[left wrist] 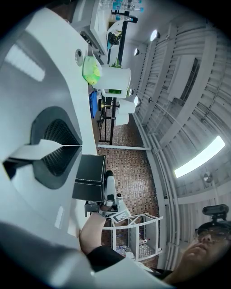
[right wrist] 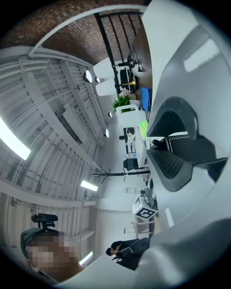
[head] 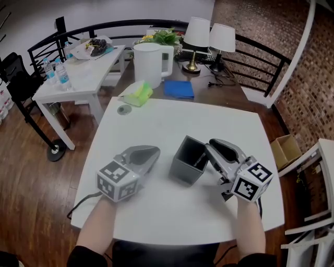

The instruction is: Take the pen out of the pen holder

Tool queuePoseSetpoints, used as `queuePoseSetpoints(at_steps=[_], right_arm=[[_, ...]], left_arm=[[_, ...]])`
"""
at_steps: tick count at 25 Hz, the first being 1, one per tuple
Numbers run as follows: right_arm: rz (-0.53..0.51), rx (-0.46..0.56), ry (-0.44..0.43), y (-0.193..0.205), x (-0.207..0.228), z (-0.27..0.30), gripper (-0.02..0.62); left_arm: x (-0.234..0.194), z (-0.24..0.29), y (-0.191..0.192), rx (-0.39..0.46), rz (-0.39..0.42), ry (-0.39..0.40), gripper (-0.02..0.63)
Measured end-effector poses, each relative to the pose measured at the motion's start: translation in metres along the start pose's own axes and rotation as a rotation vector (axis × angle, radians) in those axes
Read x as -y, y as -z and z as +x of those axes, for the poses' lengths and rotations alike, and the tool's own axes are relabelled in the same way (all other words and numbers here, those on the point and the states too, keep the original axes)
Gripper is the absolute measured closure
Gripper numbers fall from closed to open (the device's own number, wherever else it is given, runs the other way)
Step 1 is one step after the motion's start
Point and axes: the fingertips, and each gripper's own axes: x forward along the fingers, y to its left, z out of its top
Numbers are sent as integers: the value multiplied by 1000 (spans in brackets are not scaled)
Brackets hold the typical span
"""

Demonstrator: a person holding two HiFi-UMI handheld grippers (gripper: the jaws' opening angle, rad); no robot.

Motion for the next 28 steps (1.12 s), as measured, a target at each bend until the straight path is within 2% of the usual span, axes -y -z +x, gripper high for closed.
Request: queuePoseSetpoints(at_steps=[4, 8, 13, 15, 25, 28], right_arm=[[-120, -53, -1, 0, -9, 0, 526], [-146, -73, -20, -1, -15, 0, 529], [-109, -61, -45, -9, -20, 2, 540], [-82, -32, -55, -19, -21, 2, 557], [52, 97, -143, -75, -19, -3, 560], [151, 170, -185, -95, -9, -19, 560]], left_arm=[[0, 0, 0, 1, 7, 1, 601], [1, 0, -1, -2, 21, 2, 601], [1, 0, 1, -12, 4, 5, 601], [-1, 0, 3, -18, -2, 5, 601], [-1, 0, 2, -7, -4, -1, 601], [-1, 0, 1, -4, -6, -5, 601]])
